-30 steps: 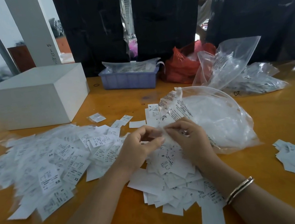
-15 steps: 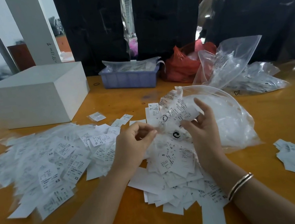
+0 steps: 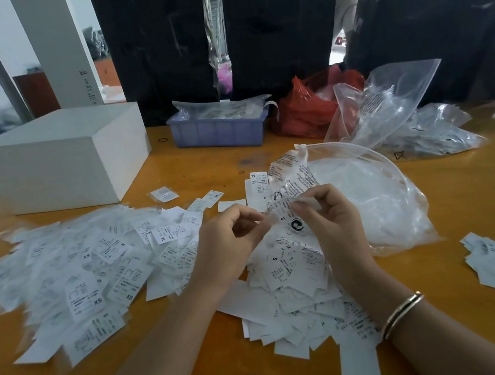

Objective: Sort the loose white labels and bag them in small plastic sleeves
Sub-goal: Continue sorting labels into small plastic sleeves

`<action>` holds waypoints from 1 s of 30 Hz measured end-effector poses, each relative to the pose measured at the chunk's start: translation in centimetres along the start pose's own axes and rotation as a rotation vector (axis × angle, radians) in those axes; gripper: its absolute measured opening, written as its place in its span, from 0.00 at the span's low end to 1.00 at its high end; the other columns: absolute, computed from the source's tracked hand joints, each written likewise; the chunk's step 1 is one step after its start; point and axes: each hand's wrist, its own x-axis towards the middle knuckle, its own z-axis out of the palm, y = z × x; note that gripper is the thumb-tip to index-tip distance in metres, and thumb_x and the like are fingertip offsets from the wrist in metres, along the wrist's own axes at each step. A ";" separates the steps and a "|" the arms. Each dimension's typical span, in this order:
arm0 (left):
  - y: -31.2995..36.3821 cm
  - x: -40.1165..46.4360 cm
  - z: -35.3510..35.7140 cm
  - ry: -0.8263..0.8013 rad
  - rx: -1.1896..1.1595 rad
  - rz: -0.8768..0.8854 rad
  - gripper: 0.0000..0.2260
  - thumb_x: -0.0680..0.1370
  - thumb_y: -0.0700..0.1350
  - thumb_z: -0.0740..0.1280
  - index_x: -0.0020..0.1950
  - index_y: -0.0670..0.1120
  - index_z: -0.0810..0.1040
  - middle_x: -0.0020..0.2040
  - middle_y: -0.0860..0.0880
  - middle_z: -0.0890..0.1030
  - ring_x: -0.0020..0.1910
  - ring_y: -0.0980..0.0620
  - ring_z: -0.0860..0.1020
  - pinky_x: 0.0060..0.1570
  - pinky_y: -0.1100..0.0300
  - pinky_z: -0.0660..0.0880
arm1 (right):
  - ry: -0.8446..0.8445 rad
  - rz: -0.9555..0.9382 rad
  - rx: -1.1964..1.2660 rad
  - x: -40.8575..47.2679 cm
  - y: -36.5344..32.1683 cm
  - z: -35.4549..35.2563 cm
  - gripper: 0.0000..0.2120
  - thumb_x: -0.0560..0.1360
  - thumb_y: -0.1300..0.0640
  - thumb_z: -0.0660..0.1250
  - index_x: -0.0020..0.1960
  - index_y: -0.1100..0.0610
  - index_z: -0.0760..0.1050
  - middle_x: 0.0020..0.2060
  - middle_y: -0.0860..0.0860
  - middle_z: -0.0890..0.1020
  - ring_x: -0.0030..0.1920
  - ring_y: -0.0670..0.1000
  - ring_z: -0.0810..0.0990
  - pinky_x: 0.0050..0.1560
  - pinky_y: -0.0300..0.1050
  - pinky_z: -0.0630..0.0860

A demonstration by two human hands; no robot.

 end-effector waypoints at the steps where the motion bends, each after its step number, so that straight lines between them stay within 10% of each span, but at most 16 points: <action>1: 0.0 0.0 0.0 -0.003 -0.002 0.006 0.16 0.64 0.64 0.65 0.42 0.54 0.77 0.34 0.56 0.80 0.35 0.61 0.78 0.34 0.74 0.73 | -0.006 -0.009 -0.020 0.0 0.0 0.0 0.12 0.73 0.61 0.70 0.39 0.44 0.77 0.39 0.45 0.82 0.44 0.47 0.80 0.45 0.37 0.76; 25: -1.5 0.4 -0.1 -0.004 0.050 0.045 0.03 0.76 0.45 0.69 0.46 0.52 0.83 0.39 0.58 0.83 0.39 0.63 0.80 0.39 0.73 0.74 | -0.087 -0.043 -0.262 0.0 0.5 -0.3 0.10 0.79 0.63 0.60 0.45 0.51 0.75 0.37 0.51 0.79 0.38 0.54 0.77 0.36 0.46 0.73; 30: -1.3 0.3 -0.1 -0.038 -0.041 0.009 0.07 0.77 0.44 0.68 0.44 0.58 0.80 0.39 0.60 0.83 0.40 0.62 0.81 0.41 0.69 0.77 | -0.156 -0.027 -0.355 0.1 0.6 -0.1 0.14 0.79 0.62 0.60 0.53 0.43 0.75 0.46 0.42 0.81 0.45 0.41 0.79 0.43 0.36 0.76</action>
